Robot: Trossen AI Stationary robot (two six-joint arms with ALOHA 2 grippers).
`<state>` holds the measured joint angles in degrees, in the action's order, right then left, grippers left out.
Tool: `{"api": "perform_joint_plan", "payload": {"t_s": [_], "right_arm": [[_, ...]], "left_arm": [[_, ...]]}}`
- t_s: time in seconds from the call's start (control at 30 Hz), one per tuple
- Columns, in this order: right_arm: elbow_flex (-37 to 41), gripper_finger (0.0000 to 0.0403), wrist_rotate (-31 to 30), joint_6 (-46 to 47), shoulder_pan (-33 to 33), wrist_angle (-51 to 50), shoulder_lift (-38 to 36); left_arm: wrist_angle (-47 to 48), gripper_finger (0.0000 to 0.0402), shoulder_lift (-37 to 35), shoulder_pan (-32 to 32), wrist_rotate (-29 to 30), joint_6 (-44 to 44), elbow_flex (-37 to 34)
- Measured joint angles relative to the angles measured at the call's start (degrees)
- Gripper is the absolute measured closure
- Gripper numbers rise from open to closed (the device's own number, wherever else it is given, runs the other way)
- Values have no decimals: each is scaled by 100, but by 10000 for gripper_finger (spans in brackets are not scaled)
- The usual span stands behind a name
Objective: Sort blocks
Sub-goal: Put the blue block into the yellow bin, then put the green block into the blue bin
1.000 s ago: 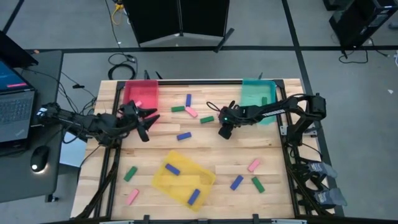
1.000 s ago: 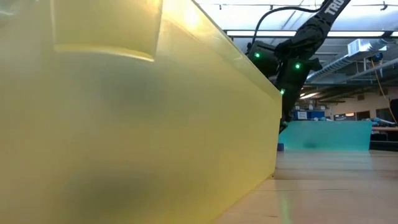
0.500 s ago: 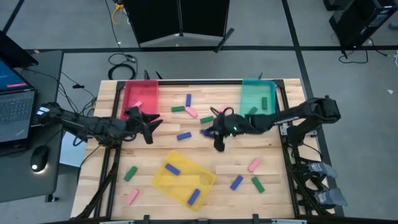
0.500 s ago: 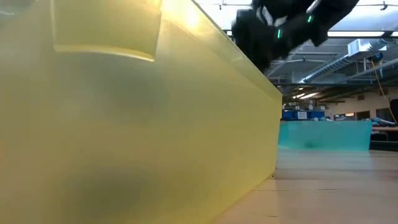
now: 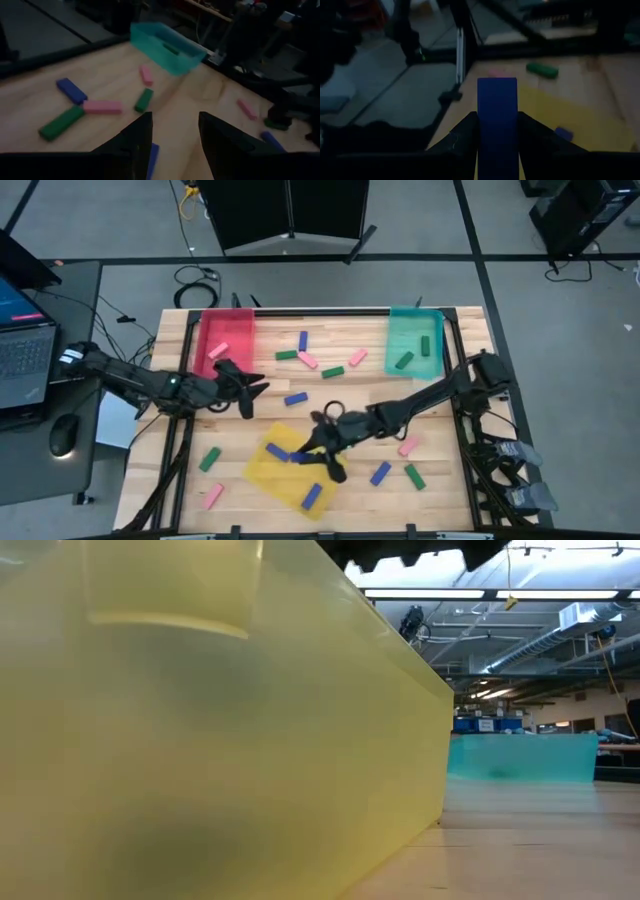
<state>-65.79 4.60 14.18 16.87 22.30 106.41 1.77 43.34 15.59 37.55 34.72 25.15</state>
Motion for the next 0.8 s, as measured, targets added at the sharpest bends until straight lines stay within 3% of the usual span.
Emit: {"api": "perform_joint_plan", "payload": {"t_s": [0.13,0.3,0.43,0.57,0.8], "right_arm": [[-535,271,244,109,17,-808,458],[-817,131,623,21,-12,-1201,703],[-779,64,-47,-320,-29,-1141,450],[-619,56,-432,-627,-111,-1119,-64],[200,88,-1485,-1067,-162,-1079,-1224]], "left_arm": [[2,234,118,0,-292,161,0],[11,234,252,35,-629,225,24],[376,234,404,162,-648,307,250],[1267,234,713,302,-616,500,704],[3159,234,1618,639,-611,1209,1603]]}}
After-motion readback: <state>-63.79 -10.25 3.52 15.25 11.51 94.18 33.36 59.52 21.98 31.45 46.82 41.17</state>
